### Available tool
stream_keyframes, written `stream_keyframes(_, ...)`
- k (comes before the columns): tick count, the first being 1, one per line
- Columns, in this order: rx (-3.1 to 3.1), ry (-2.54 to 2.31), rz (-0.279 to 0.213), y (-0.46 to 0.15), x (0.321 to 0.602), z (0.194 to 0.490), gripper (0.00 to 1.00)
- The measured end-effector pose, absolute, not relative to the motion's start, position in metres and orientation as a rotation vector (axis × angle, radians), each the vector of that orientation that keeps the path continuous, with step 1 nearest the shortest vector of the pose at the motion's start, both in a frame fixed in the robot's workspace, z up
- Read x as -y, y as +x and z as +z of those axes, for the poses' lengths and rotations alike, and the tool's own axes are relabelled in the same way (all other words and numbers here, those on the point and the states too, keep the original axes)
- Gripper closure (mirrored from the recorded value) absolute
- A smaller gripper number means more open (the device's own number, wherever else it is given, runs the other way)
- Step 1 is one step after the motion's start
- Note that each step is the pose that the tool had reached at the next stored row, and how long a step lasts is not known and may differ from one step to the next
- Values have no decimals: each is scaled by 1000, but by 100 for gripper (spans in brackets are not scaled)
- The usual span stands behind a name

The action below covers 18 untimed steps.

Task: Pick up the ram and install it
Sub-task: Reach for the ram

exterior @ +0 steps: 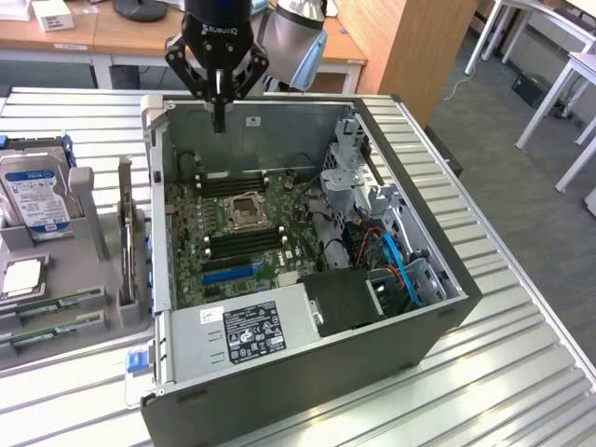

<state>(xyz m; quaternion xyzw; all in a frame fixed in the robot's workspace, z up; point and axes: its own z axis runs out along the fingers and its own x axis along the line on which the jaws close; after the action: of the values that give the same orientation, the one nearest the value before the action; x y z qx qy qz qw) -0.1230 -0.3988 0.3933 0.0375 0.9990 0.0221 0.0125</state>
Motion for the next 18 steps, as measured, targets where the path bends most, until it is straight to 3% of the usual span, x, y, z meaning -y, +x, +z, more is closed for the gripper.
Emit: stream_keyframes(18, -3114, 117, 69, -151, 399, 393, 89)
